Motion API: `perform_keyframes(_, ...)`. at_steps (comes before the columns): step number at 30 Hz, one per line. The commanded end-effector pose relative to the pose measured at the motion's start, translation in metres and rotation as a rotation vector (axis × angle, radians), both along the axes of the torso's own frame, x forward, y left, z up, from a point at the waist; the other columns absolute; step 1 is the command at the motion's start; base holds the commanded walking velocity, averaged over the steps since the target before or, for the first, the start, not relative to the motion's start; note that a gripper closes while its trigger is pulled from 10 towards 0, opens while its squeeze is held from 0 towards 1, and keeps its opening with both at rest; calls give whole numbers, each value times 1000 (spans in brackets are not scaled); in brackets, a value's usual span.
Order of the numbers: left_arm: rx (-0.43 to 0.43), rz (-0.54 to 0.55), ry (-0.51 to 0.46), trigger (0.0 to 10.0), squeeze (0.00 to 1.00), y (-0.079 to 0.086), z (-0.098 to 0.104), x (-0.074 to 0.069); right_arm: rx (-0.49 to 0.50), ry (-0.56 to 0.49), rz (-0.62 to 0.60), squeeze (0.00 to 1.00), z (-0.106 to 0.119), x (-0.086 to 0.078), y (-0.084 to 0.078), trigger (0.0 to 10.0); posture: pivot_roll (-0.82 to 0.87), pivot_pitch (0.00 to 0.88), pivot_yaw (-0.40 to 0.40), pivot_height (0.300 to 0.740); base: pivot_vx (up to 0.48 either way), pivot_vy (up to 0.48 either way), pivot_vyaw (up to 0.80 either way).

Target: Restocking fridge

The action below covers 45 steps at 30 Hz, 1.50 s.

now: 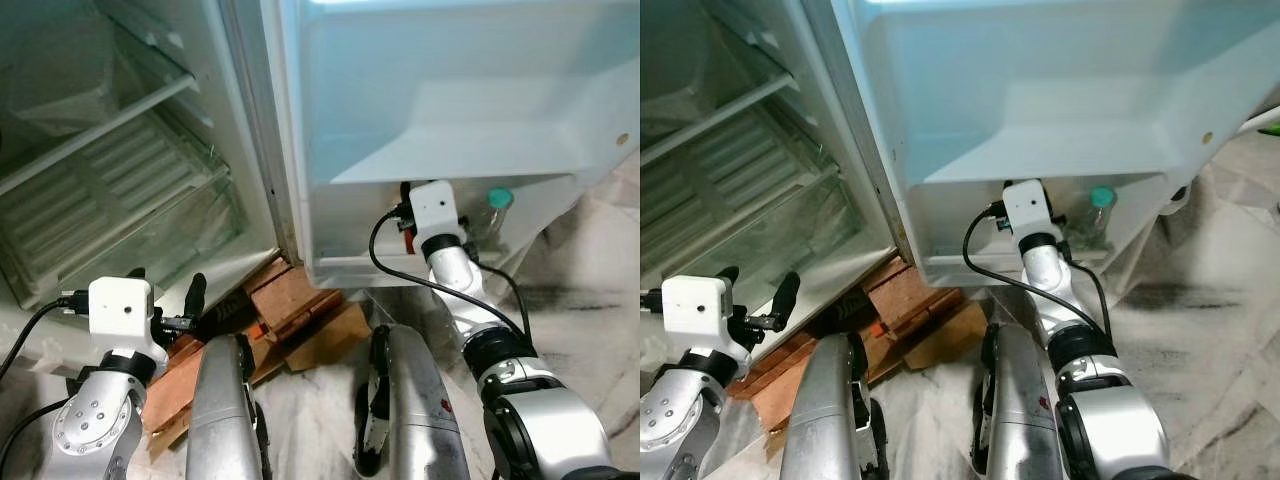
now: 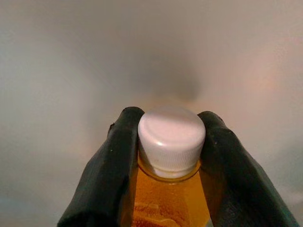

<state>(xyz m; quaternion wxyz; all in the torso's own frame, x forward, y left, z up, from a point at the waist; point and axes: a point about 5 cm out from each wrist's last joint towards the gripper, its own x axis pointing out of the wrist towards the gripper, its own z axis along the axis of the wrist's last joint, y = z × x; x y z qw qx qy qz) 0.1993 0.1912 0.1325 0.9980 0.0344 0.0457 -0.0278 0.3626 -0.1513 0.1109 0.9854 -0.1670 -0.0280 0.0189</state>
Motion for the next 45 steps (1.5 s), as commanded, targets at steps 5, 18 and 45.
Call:
perform_keyframes(5, 20, -9, 20, 10000, 0, 2, 3, -3, 30, 109, -78, 0, -14, 2, -5, 10000, 281, 307, 38, 548, 0, 0, 0)
perform_keyframes(18, 21, -20, 31, 10000, 0, -2, 1, 2, 7, 103, -327, 0, -3, 8, -45, 10000, 272, 292, 41, 548, 0, 0, 0)
perform_keyframes(45, 28, -49, -4, 10000, 0, -8, 2, 20, 228, 22, -334, 1000, 18, 14, -51, 10000, 236, 220, 36, 548, 0, 0, 0)
